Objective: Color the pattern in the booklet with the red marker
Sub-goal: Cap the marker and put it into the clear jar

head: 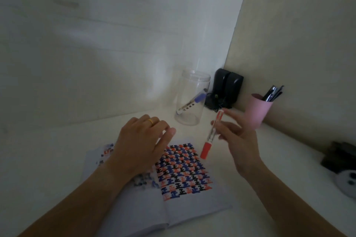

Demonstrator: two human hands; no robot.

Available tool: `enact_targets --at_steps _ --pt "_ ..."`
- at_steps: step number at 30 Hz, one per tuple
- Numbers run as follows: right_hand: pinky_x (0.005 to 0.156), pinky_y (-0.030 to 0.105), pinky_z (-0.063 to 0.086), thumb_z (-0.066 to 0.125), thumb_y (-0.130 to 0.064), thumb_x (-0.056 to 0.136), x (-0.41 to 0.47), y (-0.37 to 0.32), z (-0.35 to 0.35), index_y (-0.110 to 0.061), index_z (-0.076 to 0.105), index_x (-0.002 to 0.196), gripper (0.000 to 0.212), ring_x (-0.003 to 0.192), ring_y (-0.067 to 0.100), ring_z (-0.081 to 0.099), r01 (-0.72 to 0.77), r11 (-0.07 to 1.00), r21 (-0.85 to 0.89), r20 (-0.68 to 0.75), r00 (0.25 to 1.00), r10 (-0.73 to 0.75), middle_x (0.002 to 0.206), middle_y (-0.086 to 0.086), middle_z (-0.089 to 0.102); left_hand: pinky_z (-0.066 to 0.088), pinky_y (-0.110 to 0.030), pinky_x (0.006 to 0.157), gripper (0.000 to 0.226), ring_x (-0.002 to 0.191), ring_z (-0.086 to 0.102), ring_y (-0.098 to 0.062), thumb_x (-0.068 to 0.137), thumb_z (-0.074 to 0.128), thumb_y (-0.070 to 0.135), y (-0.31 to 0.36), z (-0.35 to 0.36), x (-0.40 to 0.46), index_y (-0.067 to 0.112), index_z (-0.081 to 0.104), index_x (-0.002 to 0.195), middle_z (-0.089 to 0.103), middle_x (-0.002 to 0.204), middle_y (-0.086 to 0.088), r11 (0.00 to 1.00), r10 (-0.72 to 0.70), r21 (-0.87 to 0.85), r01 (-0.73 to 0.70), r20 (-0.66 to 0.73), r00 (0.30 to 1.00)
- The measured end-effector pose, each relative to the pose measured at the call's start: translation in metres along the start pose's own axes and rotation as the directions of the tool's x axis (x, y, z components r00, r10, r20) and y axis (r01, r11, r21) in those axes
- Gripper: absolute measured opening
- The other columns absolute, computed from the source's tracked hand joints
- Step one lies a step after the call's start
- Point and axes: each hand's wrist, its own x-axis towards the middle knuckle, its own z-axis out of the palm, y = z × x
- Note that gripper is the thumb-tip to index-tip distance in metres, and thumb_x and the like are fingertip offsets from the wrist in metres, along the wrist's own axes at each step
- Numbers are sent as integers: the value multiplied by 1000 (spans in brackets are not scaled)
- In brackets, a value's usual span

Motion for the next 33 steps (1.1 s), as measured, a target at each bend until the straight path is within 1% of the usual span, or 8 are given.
enact_targets --at_steps 4,8,11,14,18,22,28,33 --pt "76 35 63 75 -13 88 43 -49 6 -22 56 105 28 78 10 76 218 973 78 -255 948 -192 89 4 80 46 -38 68 39 72 57 -19 103 36 43 -6 9 -8 21 66 91 68 80 3 1000 -25 17 25 -4 1000" --pt "76 40 63 74 -20 82 96 -88 18 -27 54 101 29 77 11 76 335 932 -140 -368 856 -363 85 -1 80 47 -39 67 43 72 58 -19 103 33 44 -4 9 -7 21 67 92 67 79 3 1000 -15 15 15 1 1000" --pt "76 35 60 72 -15 82 128 -94 37 -17 61 102 23 73 9 73 322 894 -311 -285 866 -410 82 -5 76 47 -37 68 43 72 59 -17 102 34 44 -4 10 -7 21 68 93 69 80 4 1000 -18 5 18 7 1000" --pt "74 29 54 74 -15 81 148 -88 58 -16 68 96 16 85 16 70 276 807 -522 -143 905 -401 81 -4 73 48 -37 67 43 70 59 -18 102 34 44 -5 11 -7 20 69 93 70 79 3 1000 -6 2 6 3 1000" --pt "55 18 33 75 -20 83 155 -74 77 -15 73 100 18 86 14 54 229 683 -694 16 953 -304 96 3 77 47 -36 68 42 71 60 -17 102 35 45 -5 12 -8 21 69 94 70 80 4 1000 -6 -1 6 16 1000" --pt "70 25 47 70 -17 84 156 -65 86 -12 77 99 17 95 21 68 217 633 -743 62 964 -258 100 4 78 45 -34 69 43 73 60 -15 102 34 46 -6 12 -9 23 69 95 70 81 5 1000 -20 -5 21 26 999" --pt "66 25 53 63 -11 83 154 -63 88 -8 79 92 19 75 21 71 212 609 -764 85 969 -230 94 6 81 45 -35 70 43 74 60 -17 102 35 46 -5 11 -9 21 69 96 71 82 4 1000 -20 -2 20 40 999" --pt "75 33 60 64 -12 85 153 -64 86 -8 80 93 19 86 26 74 197 628 -753 78 974 -213 96 6 80 43 -34 68 44 73 61 -17 102 34 46 -6 12 -8 21 70 96 71 82 4 1000 -12 2 12 40 999"
